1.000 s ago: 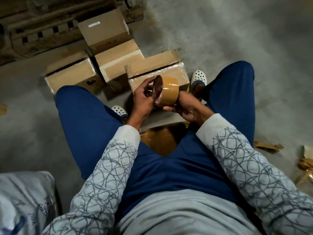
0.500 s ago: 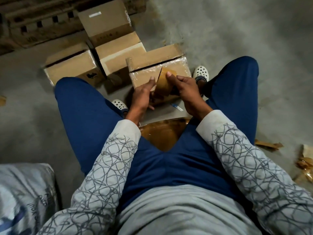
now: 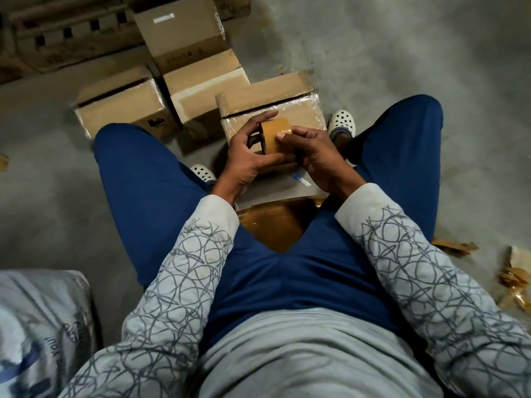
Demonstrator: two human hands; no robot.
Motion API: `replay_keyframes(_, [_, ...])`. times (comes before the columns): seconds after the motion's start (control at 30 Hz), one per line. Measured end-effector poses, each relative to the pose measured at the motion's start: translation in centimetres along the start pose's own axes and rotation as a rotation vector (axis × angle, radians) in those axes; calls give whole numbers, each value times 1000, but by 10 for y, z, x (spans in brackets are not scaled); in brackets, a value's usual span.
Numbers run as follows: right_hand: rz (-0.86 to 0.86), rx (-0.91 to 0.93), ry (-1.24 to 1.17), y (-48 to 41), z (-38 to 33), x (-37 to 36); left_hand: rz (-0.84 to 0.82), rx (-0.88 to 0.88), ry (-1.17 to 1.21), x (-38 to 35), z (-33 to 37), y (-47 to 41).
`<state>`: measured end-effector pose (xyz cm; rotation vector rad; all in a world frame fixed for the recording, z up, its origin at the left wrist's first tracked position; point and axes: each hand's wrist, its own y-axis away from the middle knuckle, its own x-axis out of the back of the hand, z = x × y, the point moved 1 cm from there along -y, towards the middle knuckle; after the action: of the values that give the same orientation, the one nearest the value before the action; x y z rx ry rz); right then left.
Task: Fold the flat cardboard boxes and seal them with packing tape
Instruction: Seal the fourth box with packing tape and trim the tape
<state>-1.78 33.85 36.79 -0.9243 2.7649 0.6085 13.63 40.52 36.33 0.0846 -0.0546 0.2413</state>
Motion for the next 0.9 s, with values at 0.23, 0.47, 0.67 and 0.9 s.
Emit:
replay_keyframes(0.23, [55, 301, 307, 4, -3, -5, 271, -446, -720, 1, -6, 0])
replay_keyframes(0.47, [137, 516, 655, -1, 3, 0, 339, -588, -855, -2, 3, 3])
replay_keyframes(0.67, [178, 576, 678, 0, 5, 0, 406, -749, -884, -2, 7, 6])
replay_keyframes(0.9, [195, 600, 744, 1, 2, 3, 359, -693, -873, -7, 11, 9])
